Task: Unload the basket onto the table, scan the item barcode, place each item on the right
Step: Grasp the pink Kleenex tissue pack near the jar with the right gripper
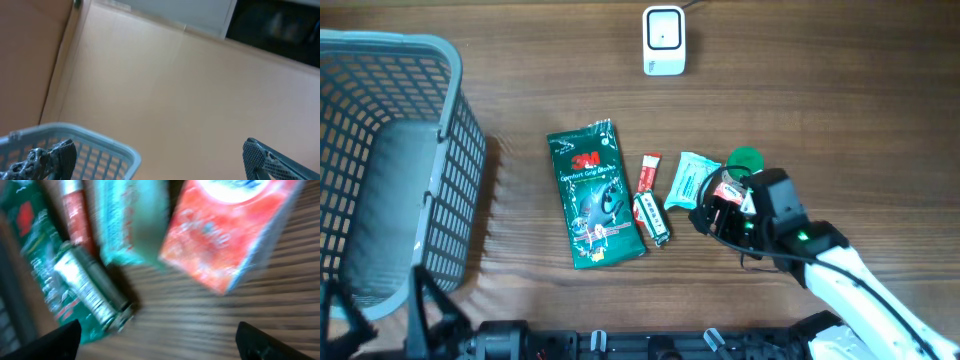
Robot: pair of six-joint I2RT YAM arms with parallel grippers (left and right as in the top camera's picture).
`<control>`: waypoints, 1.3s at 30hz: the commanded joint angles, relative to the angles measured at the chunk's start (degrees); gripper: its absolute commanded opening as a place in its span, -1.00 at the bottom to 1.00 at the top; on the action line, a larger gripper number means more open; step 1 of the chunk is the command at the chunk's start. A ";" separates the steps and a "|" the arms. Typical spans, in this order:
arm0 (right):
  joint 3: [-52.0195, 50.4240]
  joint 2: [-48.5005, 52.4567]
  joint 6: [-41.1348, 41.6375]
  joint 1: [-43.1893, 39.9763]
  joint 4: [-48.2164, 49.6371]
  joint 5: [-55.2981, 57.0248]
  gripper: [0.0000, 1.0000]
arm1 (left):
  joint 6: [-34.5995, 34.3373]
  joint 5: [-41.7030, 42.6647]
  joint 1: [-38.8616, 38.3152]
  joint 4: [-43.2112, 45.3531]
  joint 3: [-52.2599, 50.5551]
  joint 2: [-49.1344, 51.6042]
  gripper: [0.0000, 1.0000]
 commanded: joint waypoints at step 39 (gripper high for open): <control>-3.76 19.45 15.65 -0.76 12.17 13.53 0.99 | -1.16 -1.01 0.24 -4.35 -4.63 -0.37 1.00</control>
